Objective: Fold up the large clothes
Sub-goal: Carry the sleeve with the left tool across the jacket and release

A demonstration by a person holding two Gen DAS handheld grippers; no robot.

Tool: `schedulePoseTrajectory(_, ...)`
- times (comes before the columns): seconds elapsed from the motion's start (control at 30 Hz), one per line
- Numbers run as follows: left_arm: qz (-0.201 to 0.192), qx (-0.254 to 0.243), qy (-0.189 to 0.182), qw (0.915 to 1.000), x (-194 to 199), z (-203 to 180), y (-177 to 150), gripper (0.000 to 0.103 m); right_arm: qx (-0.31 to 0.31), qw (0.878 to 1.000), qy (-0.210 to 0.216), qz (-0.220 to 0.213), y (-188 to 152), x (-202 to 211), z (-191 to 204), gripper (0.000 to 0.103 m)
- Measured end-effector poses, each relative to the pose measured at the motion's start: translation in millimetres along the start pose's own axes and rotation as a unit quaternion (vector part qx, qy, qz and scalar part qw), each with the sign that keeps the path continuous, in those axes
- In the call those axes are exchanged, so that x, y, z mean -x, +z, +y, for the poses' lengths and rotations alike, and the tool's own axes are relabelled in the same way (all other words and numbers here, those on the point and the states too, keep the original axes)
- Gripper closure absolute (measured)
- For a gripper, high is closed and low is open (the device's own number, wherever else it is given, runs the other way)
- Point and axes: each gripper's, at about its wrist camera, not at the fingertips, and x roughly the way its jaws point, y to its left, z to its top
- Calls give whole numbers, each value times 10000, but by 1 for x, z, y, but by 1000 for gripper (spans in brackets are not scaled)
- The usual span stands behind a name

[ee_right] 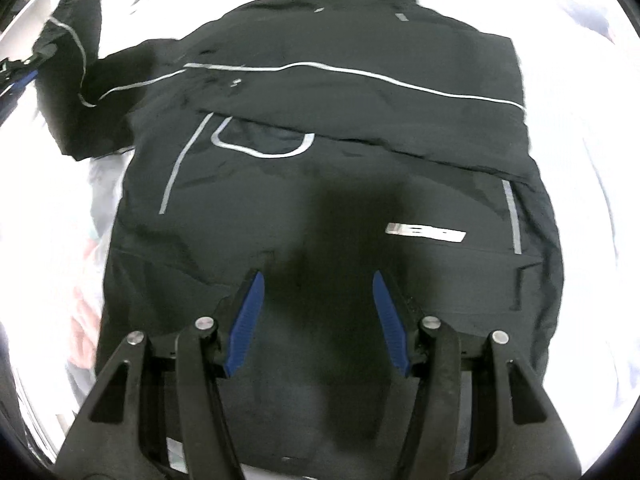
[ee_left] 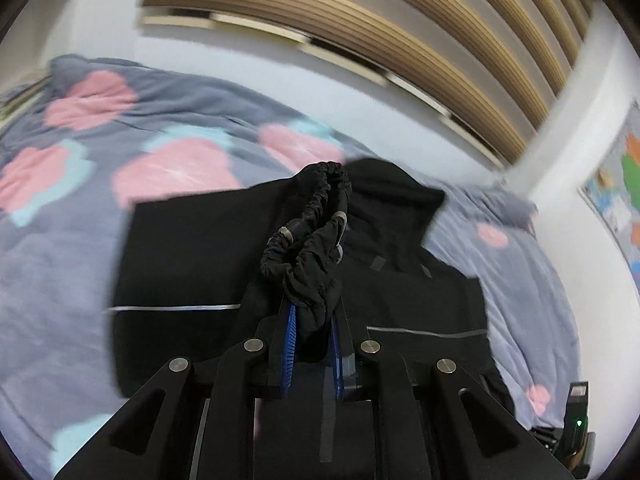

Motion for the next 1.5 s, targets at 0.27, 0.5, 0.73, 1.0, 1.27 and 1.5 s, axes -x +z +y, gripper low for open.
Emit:
schedulePoseTrajectory(0.27,649,-799,-535,9932,-81,-132,-29,88,-399,9992,42,-2,-2,-4,-68,49)
schedulePoseTrajectory(0.5,1349,-1332,-551,9803,-163,-202,-46,86,-711,9974,90,108,8,-24,-108,49)
schedulePoseTrajectory(0.73,3025,-566,-1393,9412,-234,-189,-100,58,-783,9965,185,223,29,-47,-126,49)
schedulePoseTrajectory(1.0,2820,-189,-1709,9439,-174,-141,-103,58,-585,9955,682,-310,83,-41,-109,46)
schedulePoseTrajectory(1.27,2220,439,-871,9702,-113,-56,-82,58,-965,9869,1279,-180,136,-93,-85,45)
schedulePoseTrajectory(1.5,1403,464,-418,9881,-66,-20,-36,58,-435,9900,1171,-653,140,-54,-62,82)
